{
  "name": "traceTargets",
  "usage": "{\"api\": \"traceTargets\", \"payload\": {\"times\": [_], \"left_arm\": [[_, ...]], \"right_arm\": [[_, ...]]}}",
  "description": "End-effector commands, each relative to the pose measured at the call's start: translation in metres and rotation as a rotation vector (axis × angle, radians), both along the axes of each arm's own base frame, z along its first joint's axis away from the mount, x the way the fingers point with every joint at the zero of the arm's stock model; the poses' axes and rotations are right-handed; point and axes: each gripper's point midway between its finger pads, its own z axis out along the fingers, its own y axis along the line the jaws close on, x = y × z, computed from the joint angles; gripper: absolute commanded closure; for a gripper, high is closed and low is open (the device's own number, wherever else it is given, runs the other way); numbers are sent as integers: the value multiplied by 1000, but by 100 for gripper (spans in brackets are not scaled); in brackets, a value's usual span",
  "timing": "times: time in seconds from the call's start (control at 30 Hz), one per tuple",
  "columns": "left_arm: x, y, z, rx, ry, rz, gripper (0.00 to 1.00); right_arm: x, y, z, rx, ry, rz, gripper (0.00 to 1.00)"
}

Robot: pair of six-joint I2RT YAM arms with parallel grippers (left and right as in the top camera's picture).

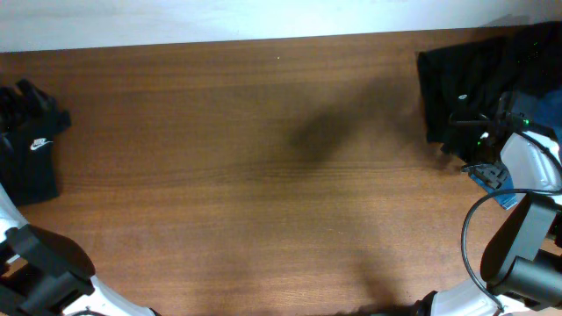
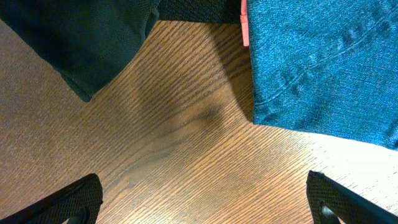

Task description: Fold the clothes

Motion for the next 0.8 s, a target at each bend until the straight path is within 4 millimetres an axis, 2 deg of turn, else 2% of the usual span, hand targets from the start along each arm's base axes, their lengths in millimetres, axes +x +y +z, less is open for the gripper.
{"api": "traceTargets", "payload": {"times": [0.0,0.13,0.3,0.4,0.47,0.63,0.77], "left_arm": [[-11,2,-15,1,75,23,1],[-23,-7,-25,-45,135,21,1],[-34,-42,-36,-171,195,-33,0],[-31,-64,-40,-185,227,-78,1],[-27,-85,-39,-184,241,-127,1],[-24,-146,-18,-130,240,-262,1],[-37,-199,11,-89,218,-373,1]], "right_arm": [[2,-7,8,-25,-16,-22,1],[2,-7,8,-25,-16,-22,1],[2,-7,8,-25,-16,-22,1],[2,-7,8,-25,-16,-22,1],[2,-7,8,-25,-16,-22,1],[2,-7,8,-25,-16,-22,1],[2,-7,8,-25,-16,-22,1]]}}
